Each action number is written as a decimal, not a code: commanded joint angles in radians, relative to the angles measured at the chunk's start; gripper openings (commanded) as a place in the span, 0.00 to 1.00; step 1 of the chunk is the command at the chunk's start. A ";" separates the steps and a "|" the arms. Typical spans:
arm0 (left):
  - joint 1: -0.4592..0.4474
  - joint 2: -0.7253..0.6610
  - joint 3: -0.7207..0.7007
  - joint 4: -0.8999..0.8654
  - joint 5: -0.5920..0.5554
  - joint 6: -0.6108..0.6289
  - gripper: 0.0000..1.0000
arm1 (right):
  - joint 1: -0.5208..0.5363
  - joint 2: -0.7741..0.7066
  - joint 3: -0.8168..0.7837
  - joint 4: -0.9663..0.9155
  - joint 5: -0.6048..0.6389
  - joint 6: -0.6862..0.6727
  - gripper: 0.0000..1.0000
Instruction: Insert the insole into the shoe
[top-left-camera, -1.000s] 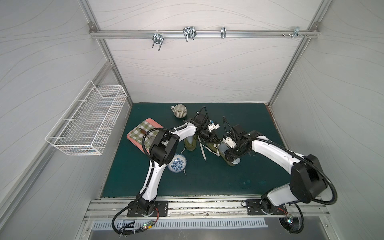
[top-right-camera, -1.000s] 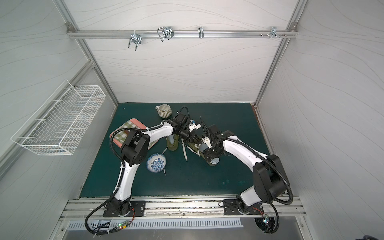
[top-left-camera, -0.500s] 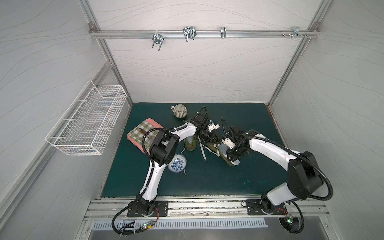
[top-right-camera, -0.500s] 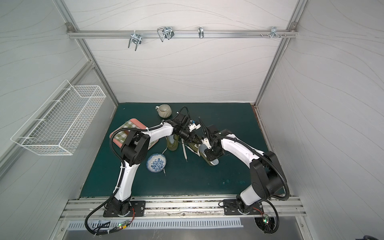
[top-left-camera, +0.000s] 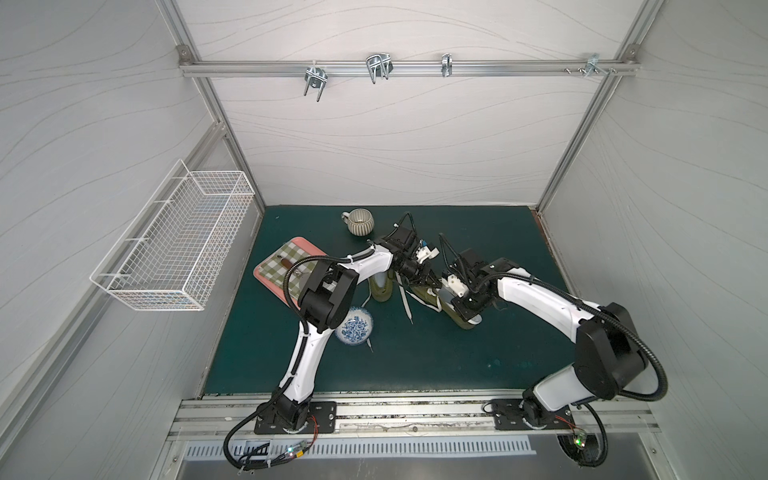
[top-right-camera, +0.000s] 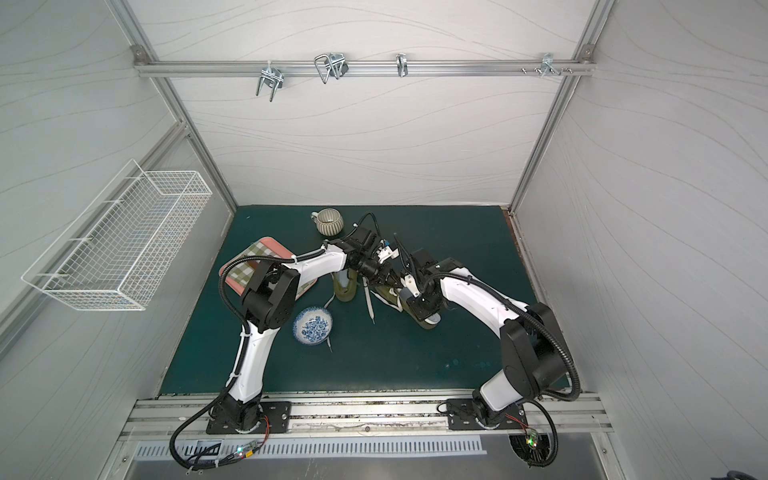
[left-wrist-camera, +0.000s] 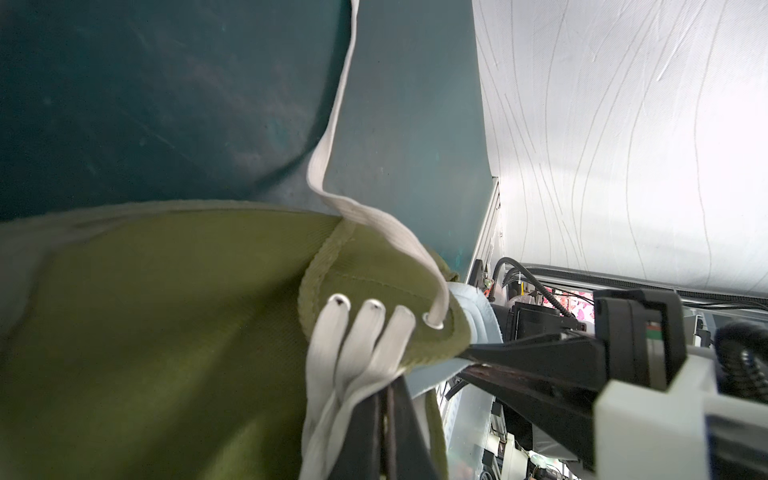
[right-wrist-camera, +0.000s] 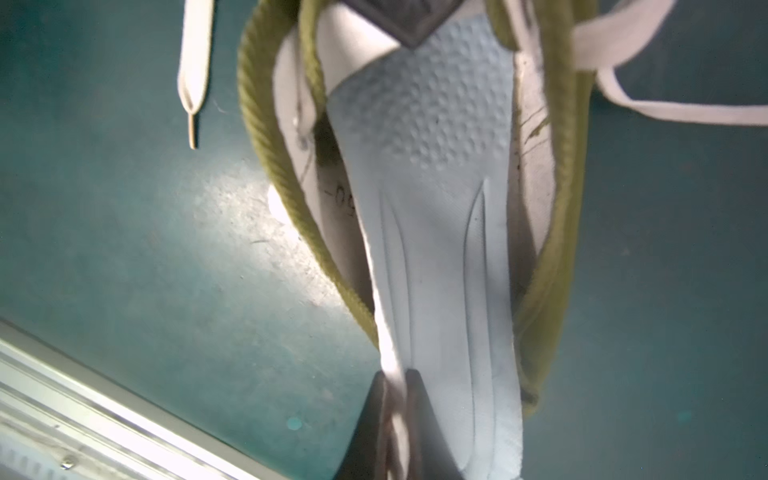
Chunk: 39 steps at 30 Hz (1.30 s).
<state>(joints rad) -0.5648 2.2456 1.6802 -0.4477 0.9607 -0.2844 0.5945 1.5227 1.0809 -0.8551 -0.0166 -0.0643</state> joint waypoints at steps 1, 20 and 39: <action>0.001 -0.041 0.006 -0.003 -0.007 0.011 0.00 | 0.007 -0.013 0.021 -0.004 -0.002 -0.029 0.01; 0.000 -0.023 0.006 0.004 0.029 0.002 0.00 | 0.008 0.046 -0.037 0.271 0.019 -0.234 0.00; -0.013 -0.164 -0.150 0.110 -0.200 -0.201 0.00 | -0.090 -0.200 -0.021 -0.081 0.019 0.502 0.55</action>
<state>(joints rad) -0.5713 2.1254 1.5528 -0.4049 0.8162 -0.4198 0.5507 1.3270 1.0714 -0.8371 0.0727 0.2054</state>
